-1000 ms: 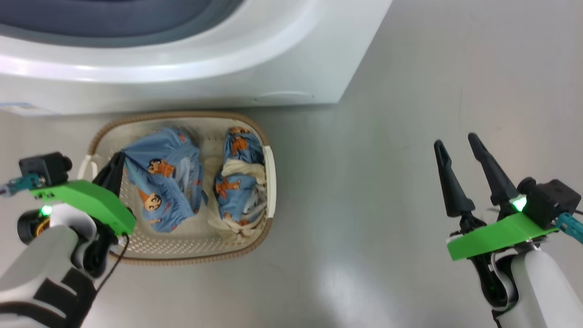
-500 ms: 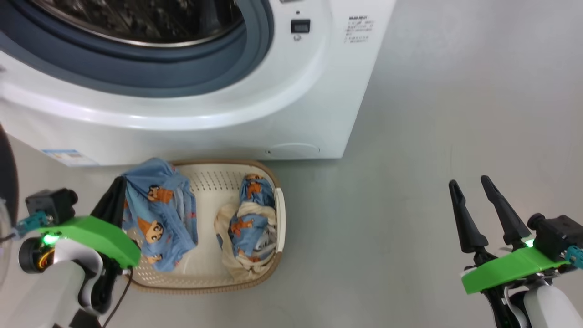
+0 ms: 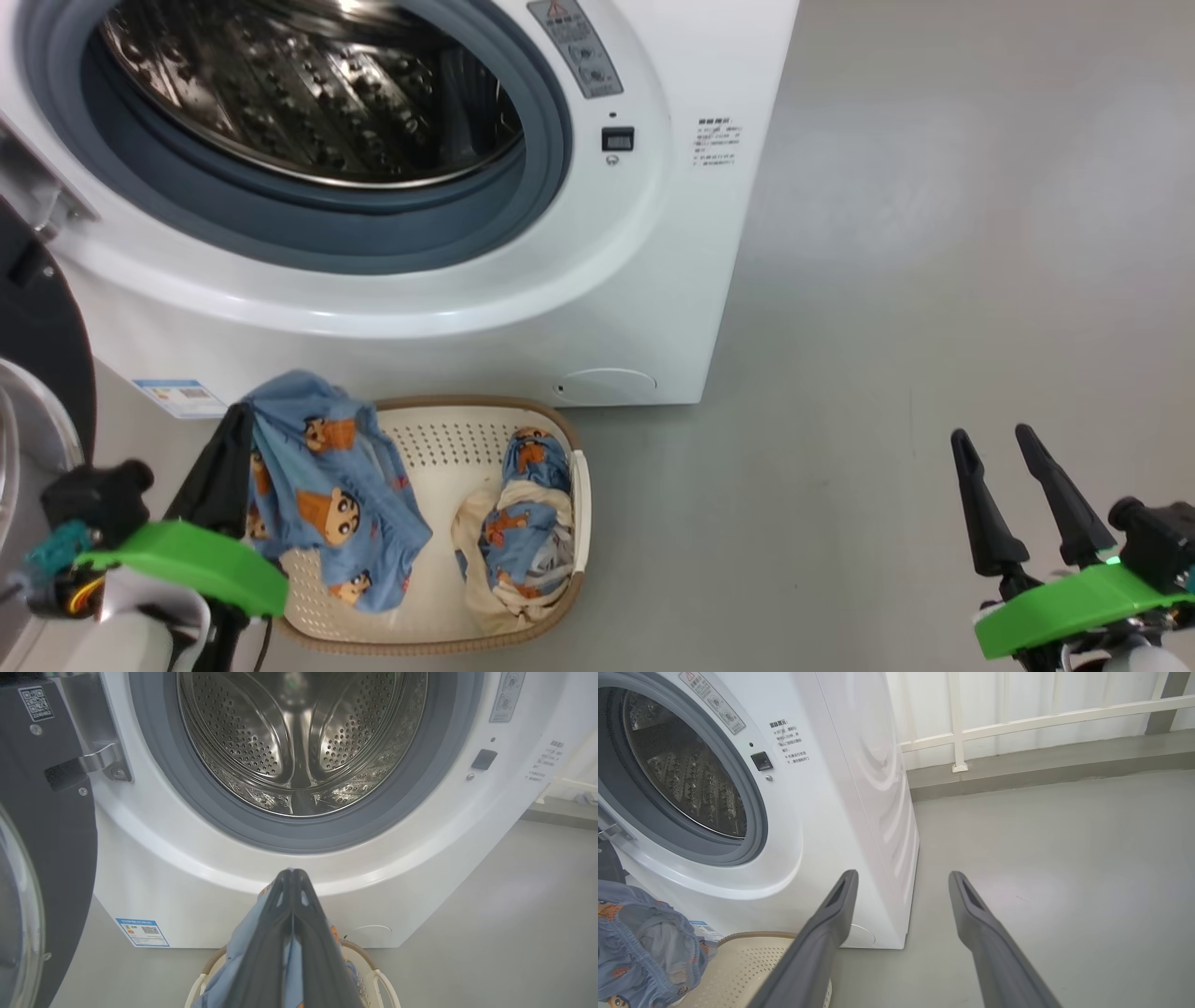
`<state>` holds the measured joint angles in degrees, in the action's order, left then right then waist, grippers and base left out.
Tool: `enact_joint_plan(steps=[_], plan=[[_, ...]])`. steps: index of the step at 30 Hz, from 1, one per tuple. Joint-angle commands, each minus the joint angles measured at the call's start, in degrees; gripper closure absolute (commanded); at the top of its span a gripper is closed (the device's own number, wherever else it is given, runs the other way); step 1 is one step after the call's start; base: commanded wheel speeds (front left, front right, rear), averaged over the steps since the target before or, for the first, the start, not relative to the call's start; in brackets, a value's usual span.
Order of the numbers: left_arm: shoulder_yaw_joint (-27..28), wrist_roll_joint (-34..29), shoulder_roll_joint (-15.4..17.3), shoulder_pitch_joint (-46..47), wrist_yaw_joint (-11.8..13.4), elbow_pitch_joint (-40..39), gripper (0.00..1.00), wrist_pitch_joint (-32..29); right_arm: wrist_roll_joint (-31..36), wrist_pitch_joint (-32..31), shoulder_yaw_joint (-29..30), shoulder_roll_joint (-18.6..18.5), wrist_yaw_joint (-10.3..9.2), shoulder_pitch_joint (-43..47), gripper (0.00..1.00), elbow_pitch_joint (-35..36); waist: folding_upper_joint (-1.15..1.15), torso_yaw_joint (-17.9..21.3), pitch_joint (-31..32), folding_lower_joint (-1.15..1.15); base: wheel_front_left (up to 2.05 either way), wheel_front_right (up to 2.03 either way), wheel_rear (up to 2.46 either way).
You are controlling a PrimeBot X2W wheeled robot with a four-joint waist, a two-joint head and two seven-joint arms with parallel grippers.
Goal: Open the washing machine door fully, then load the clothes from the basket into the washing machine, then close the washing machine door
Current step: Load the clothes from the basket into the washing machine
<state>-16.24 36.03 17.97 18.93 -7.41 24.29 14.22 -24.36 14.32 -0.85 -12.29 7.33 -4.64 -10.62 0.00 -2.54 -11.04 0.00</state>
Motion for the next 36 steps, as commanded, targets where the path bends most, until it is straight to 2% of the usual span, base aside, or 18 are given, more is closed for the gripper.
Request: enact_joint_plan(steps=[1,5,9,20,28,36], plan=[[3.79,-2.14,1.74,-1.02,-0.08,-3.06,1.0,0.77,-0.51,0.68,-0.61,-0.89,0.16,1.16,0.0,1.67,0.0,-0.07,1.45,0.0,0.0,0.0,0.0],[5.77,-4.19,0.81,-4.27,-0.08,-6.16,1.0,0.77,-0.61,0.68,-0.09,-1.02,0.16,2.29,0.0,1.97,0.0,-0.1,2.11,0.0,0.0,0.0,0.0],[10.06,-6.61,-1.08,-11.2,-0.08,-12.25,1.0,0.77,-0.55,0.68,0.72,-0.74,0.16,3.68,0.0,2.25,0.0,0.27,2.97,0.0,0.0,0.0,0.0],[13.38,-6.75,-3.83,-16.37,-0.08,-17.75,1.0,0.78,-0.48,0.68,1.06,-0.26,0.16,4.49,0.0,2.72,0.0,0.16,2.54,0.0,0.0,0.0,0.0],[12.3,-5.36,-2.99,-12.8,-0.08,-17.23,1.0,0.78,-0.08,0.68,0.71,0.74,0.16,3.27,0.0,3.0,0.0,0.74,0.3,0.0,0.0,0.0,0.0],[12.83,-5.58,-0.4,-0.9,-0.08,-15.8,1.0,0.78,0.49,0.68,0.22,1.74,0.16,0.88,0.0,3.31,0.0,1.5,-3.83,0.0,0.0,0.0,0.0]])
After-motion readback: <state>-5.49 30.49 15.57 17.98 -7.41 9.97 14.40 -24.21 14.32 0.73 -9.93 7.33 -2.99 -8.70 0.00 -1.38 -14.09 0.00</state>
